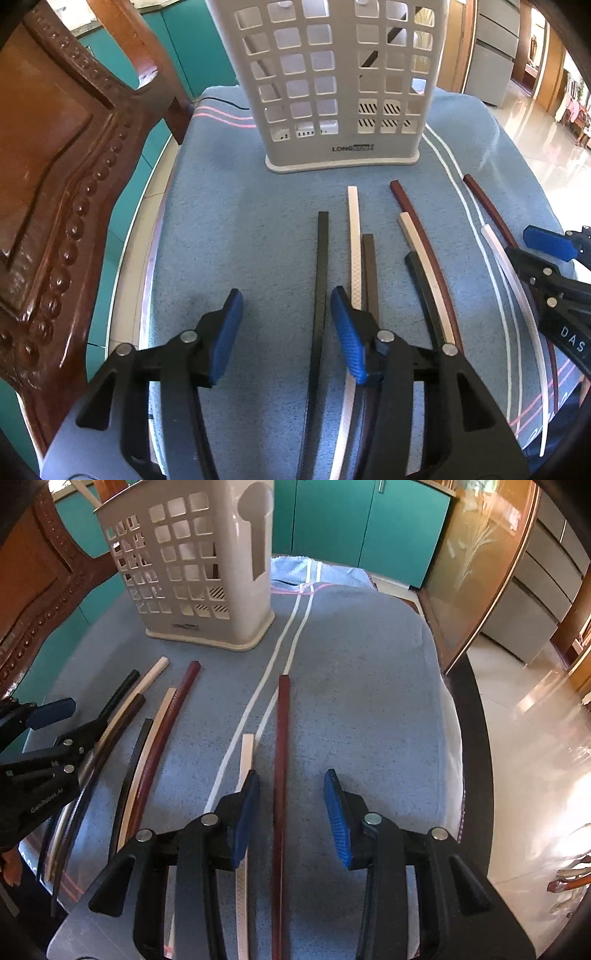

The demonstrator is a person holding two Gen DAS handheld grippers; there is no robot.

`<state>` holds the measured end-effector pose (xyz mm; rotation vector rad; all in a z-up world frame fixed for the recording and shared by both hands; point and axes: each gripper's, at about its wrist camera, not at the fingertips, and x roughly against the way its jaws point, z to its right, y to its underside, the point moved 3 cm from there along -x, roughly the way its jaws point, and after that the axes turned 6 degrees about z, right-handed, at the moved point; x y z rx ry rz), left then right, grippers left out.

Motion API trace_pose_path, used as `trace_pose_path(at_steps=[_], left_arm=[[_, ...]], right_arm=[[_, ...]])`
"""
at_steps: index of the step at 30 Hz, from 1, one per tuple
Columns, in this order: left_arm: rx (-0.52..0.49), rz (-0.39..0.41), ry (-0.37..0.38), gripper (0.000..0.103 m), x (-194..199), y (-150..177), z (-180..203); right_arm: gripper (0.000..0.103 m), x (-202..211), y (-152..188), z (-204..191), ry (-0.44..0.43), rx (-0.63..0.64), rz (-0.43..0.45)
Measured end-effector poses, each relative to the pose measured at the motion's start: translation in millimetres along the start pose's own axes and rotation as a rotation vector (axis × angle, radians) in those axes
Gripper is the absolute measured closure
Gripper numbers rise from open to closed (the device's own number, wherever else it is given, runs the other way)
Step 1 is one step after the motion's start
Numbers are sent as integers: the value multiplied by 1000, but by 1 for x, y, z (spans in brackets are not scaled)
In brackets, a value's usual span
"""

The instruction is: Organize utensils

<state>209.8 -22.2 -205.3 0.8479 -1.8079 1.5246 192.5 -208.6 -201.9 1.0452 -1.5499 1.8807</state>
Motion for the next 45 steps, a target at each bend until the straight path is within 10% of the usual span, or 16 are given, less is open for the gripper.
trace_pose_path(at_steps=[35, 38, 40, 45], left_arm=[[-1, 16, -26, 49, 4, 4, 2], [-2, 12, -26, 49, 4, 4, 2], [7, 4, 5, 60, 4, 2, 1], [26, -23, 75, 96, 3, -1, 4]], right_arm=[[66, -10, -13, -3, 6, -11, 28], [82, -9, -13, -5, -44, -9, 20], [96, -8, -12, -8, -64, -6, 16], [97, 0, -15, -8, -83, -21, 53]])
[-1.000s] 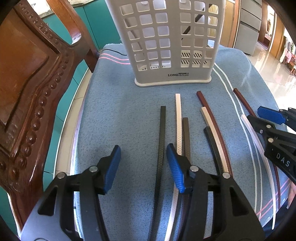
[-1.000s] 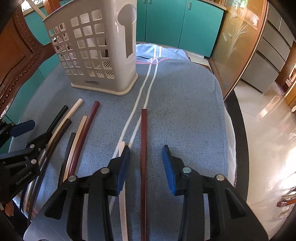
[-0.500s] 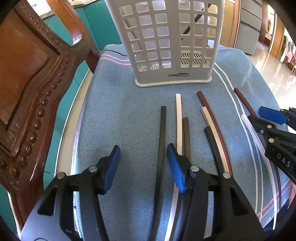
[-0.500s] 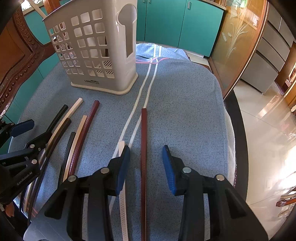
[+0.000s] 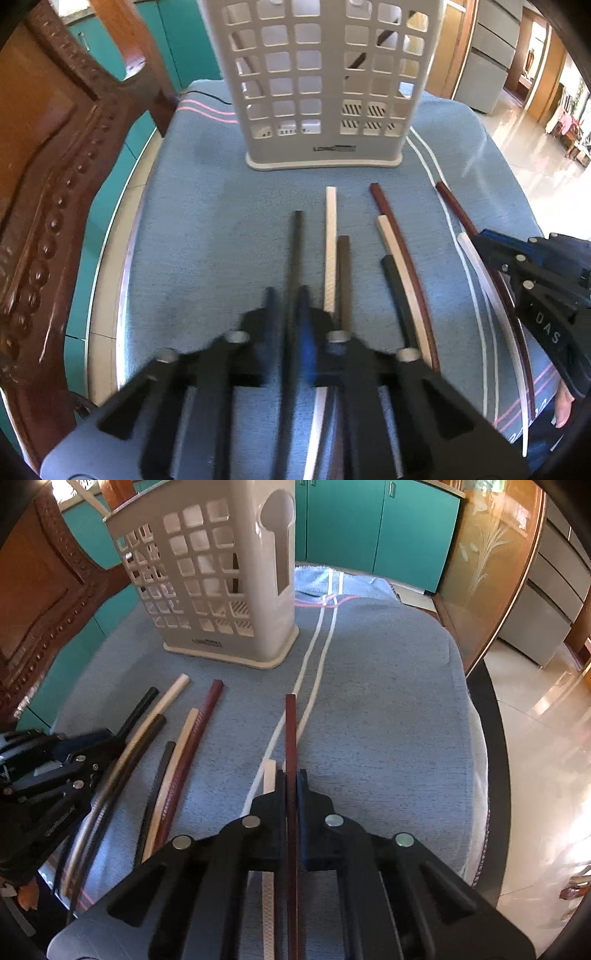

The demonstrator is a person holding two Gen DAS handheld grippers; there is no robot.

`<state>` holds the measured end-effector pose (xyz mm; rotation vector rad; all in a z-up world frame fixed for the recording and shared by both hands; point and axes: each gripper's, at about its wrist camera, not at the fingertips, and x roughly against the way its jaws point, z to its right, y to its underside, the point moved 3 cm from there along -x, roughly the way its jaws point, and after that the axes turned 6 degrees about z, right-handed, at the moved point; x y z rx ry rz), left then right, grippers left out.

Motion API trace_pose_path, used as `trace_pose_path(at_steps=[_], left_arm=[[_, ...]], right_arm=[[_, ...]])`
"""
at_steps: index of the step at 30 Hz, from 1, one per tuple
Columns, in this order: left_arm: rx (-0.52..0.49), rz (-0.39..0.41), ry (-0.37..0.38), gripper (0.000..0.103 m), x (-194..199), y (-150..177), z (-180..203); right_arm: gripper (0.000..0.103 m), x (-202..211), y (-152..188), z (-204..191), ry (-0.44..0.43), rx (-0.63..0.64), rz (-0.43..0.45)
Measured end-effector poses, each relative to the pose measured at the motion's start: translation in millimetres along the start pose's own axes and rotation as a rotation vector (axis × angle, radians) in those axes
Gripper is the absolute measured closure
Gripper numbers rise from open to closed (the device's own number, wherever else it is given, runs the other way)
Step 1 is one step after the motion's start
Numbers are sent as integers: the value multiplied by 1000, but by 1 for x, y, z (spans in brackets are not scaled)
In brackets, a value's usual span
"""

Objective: Organize utensils
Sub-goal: 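Close the right tool on the dark red chopstick while the left tool grasps a black chopstick, then lift both held chopsticks into the white holder and open the left tool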

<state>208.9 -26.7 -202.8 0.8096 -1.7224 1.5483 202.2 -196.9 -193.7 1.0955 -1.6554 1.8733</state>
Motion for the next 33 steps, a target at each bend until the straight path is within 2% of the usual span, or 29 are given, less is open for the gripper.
trace_pose_path(at_steps=[2, 8, 12, 17, 23, 26, 33], left_arm=[[5, 7, -10, 96, 1, 0, -1], [92, 86, 45, 96, 30, -7, -21], [102, 144, 65, 96, 55, -13, -34], [90, 158, 66, 96, 69, -15, -33], [110, 221, 69, 96, 102, -17, -30], [104, 287, 73, 96, 138, -20, -31], [71, 417, 77, 96, 208, -54, -39]], right_arm=[[97, 11, -5, 3, -11, -16, 45], [97, 46, -17, 20, -89, -89, 151], [97, 58, -19, 30, -117, -125, 175], [97, 52, -19, 30, -103, -123, 162], [97, 75, -24, 27, -155, -129, 242], [97, 114, -28, 23, -201, -96, 342], [97, 201, -60, 28, -297, -146, 524]])
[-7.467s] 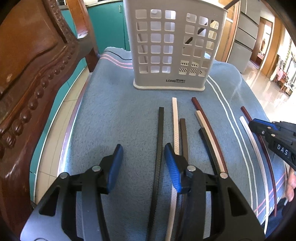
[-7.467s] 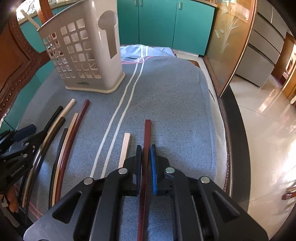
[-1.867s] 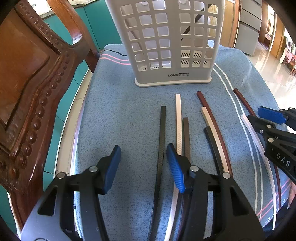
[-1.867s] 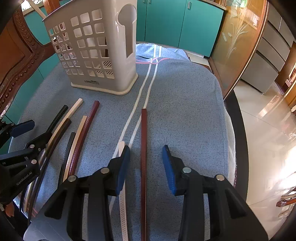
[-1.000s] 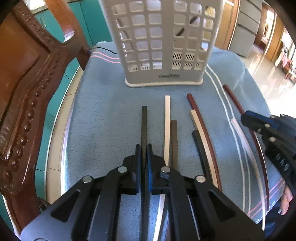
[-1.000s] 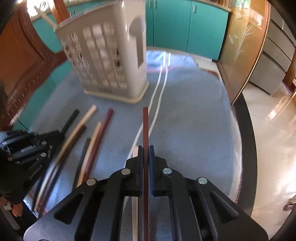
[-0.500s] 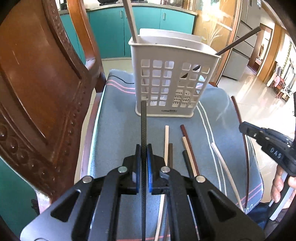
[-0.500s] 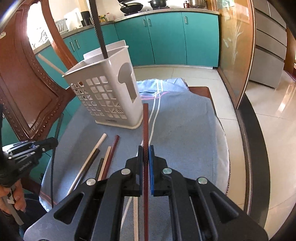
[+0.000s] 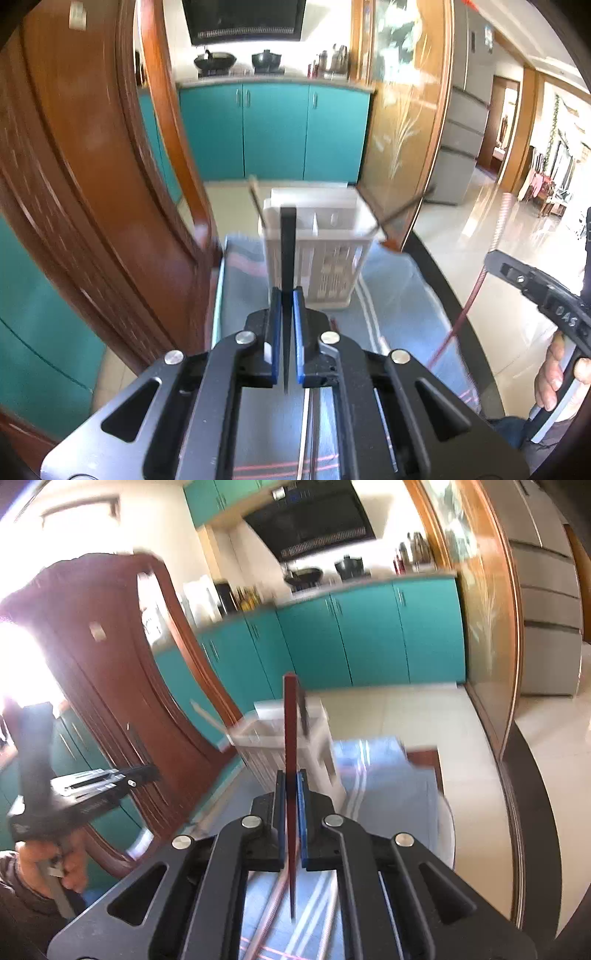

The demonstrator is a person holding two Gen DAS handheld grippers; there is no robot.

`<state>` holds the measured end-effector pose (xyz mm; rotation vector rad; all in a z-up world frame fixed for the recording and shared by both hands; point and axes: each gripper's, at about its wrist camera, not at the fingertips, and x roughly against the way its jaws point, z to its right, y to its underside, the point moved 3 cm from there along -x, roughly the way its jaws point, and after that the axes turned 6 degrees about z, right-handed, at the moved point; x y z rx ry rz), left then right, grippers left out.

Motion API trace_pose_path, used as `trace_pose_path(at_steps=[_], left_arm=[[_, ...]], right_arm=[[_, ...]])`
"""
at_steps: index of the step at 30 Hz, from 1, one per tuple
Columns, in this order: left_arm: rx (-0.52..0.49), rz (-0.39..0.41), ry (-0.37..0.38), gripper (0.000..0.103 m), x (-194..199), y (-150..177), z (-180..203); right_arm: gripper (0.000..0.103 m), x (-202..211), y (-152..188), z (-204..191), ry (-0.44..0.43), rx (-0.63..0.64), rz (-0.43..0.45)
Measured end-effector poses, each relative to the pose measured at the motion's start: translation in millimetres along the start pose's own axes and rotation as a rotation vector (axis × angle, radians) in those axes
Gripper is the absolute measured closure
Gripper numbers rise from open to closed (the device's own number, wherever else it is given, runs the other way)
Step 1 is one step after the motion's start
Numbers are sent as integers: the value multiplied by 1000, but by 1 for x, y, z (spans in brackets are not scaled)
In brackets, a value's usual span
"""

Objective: Organize utensils
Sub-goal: 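Lift both held chopsticks into the white holder and open the left tool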

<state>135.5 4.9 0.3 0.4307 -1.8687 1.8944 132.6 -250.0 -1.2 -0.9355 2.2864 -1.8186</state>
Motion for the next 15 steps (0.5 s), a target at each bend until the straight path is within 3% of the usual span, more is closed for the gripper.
trace_pose_path(at_steps=[8, 15], left_arm=[[21, 82, 32, 96, 23, -64, -7], [120, 163, 39, 96, 8, -130, -18]], right_arm=[[97, -5, -81, -35, -14, 83, 88], [97, -26, -139, -54, 25, 80, 207]])
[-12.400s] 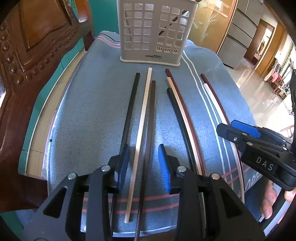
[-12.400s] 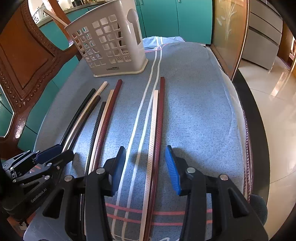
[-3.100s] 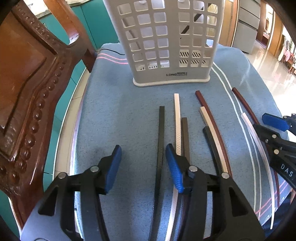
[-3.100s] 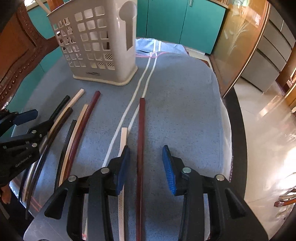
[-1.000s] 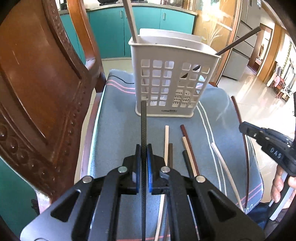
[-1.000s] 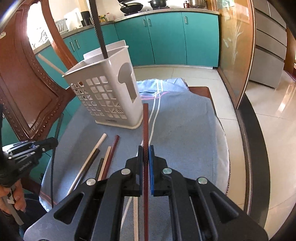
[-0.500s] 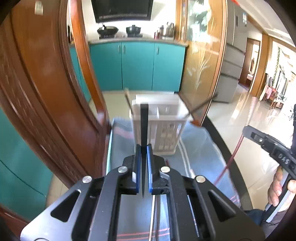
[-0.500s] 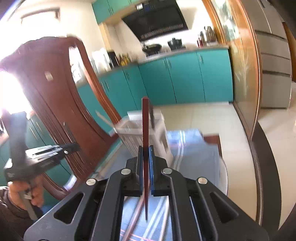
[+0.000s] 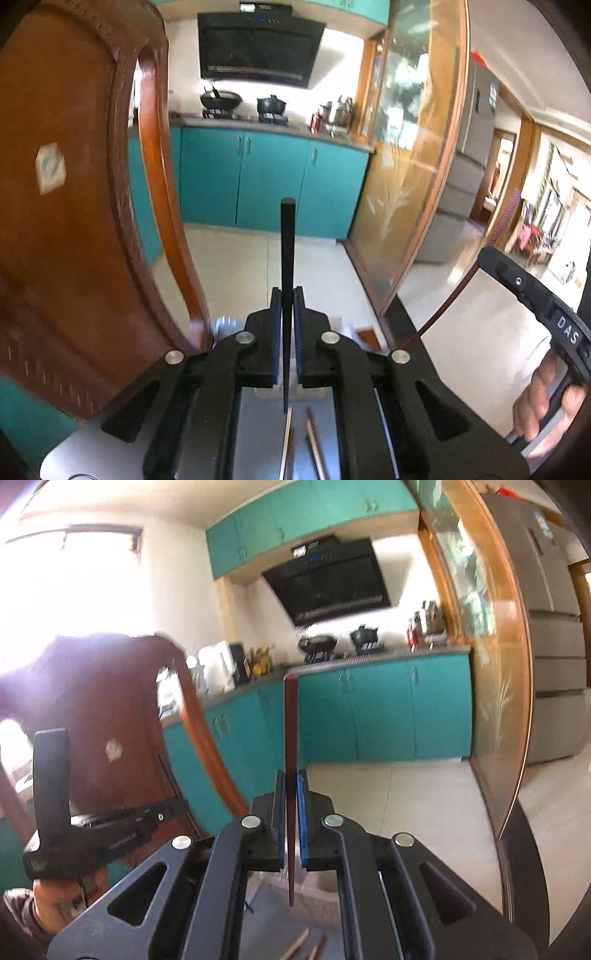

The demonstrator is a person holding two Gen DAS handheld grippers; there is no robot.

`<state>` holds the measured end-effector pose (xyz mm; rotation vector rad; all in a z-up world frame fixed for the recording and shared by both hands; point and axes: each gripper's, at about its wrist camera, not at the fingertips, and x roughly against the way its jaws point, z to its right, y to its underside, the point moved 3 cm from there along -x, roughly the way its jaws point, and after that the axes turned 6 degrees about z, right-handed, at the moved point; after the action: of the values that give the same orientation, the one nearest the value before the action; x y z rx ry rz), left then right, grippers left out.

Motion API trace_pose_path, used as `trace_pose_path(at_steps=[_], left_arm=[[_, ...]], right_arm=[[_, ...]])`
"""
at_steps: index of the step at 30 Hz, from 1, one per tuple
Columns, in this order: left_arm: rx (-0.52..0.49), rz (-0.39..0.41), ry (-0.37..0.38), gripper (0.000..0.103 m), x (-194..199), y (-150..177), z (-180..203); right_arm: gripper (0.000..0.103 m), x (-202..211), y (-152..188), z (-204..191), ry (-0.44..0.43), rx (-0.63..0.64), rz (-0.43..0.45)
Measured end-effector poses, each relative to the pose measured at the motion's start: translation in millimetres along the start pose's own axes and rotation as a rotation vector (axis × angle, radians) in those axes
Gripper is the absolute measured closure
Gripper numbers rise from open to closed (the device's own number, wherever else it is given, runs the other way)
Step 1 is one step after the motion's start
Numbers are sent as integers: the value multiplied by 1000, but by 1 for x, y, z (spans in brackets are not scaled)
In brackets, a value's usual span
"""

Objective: Organize utensils
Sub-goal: 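Lift both held chopsticks into the white holder and open the left tool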

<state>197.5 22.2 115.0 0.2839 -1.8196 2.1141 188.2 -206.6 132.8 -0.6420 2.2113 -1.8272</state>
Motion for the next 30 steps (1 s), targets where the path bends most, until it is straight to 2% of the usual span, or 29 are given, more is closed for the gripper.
trace_pose_path(at_steps=[4, 9, 11, 20, 30], left_arm=[[52, 95, -62, 96, -20, -16, -1], [84, 173, -130, 96, -51, -15, -11], [81, 161, -154, 96, -67, -11, -14], [23, 24, -141, 96, -116, 40, -18], [-42, -47, -124, 96, -130, 74, -1]], right_arm=[[97, -19, -2, -1, 74, 34, 46], [97, -58, 38, 0, 111, 95, -12], [97, -73, 59, 3, 118, 111, -52], [97, -100, 119, 7, 100, 106, -150], [96, -92, 125, 6, 110, 116, -157]])
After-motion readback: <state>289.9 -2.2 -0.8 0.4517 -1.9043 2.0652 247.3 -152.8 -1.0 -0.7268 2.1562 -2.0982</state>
